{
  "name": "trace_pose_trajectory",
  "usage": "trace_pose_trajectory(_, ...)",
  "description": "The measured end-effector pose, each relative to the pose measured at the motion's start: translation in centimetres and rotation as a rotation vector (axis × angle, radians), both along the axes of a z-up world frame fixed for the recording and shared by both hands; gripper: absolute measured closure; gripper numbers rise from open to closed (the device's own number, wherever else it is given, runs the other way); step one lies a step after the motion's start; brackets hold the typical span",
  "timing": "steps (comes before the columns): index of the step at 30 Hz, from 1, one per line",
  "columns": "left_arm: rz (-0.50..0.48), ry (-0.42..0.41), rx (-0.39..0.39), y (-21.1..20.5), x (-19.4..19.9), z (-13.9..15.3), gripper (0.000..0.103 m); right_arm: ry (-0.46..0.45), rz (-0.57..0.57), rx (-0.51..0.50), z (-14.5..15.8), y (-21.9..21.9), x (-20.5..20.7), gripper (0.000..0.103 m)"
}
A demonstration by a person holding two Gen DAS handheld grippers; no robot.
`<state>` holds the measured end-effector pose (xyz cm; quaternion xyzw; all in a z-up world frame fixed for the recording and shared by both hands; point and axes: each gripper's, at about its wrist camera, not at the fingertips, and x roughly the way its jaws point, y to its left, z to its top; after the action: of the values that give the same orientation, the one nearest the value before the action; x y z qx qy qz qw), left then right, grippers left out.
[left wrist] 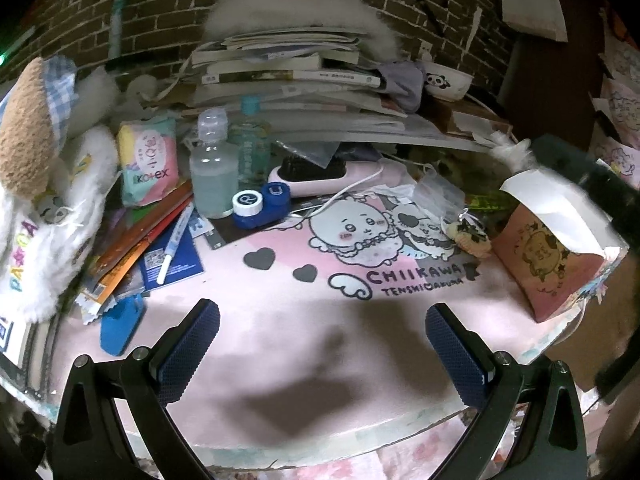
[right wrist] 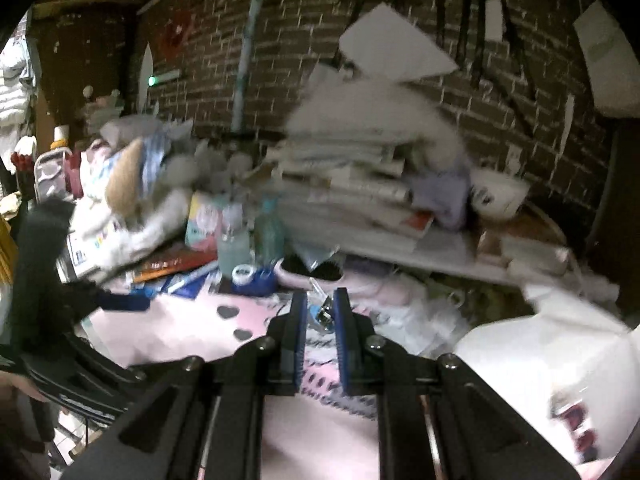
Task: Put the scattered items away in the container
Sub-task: 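Carry the small item into the white box with the right gripper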
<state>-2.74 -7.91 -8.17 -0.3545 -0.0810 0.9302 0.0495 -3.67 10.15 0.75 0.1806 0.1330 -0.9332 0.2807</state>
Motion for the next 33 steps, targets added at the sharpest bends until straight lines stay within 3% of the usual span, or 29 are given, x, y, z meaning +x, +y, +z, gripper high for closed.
trace_pose_trajectory(8,-0.042,0.003,-0.003,2.1,-1.1,0.4,0.000,0.086,-0.132,0.015,4.5,7.0,0.6,0.092)
trace_pose_trajectory(14,-0.071,-0.005,-0.019,3.6,-1.6,0.4,0.000,0.073,-0.276,0.107,4.9,12.5,-1.1,0.092)
trace_pose_trajectory(21,-0.089,-0.017,-0.032,4.8,-2.1,0.4,0.000,-0.016,-0.362,0.225,3.0,16.9,-3.7,0.092)
trace_pose_trajectory(33,-0.135,-0.017,-0.054,6.9,-2.7,1.1,0.000,-0.229,-0.355,0.316,0.5,18.8,-7.1,0.092)
